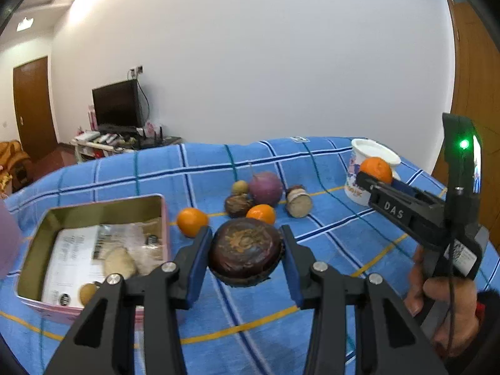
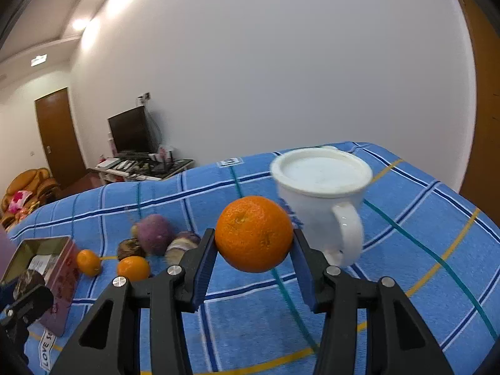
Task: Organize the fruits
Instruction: 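Carry the orange and mangosteen over the tin box with both grippers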
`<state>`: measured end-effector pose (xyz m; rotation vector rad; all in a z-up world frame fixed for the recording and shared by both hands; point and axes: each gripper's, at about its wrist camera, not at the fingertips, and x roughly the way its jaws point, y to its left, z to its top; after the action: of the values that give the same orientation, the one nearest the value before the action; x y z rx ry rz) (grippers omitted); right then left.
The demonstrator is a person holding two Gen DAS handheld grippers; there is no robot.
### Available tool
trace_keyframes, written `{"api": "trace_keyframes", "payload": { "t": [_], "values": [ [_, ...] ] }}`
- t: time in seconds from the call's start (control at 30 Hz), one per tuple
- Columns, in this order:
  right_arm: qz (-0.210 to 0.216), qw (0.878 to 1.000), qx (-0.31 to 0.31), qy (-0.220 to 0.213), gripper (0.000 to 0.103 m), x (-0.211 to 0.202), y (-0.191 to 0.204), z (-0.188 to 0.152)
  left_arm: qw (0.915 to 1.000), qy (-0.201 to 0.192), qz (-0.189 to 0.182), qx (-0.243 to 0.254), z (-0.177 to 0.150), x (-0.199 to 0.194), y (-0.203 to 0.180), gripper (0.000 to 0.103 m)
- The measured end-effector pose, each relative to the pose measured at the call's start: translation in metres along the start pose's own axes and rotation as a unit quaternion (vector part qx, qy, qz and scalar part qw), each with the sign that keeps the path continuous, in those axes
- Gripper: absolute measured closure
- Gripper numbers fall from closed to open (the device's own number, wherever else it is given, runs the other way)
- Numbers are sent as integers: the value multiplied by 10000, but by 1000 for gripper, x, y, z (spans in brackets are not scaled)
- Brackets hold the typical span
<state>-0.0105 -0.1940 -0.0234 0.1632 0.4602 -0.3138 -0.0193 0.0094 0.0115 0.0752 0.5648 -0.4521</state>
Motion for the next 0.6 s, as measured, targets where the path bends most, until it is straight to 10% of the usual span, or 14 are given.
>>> {"api": "trace_keyframes", "payload": {
  "t": [0.6],
  "values": [
    [-78,9989,-460,44,54,-25,44,-16,9992,-12,352,-200,-10,-17,65,58]
  ]
}}
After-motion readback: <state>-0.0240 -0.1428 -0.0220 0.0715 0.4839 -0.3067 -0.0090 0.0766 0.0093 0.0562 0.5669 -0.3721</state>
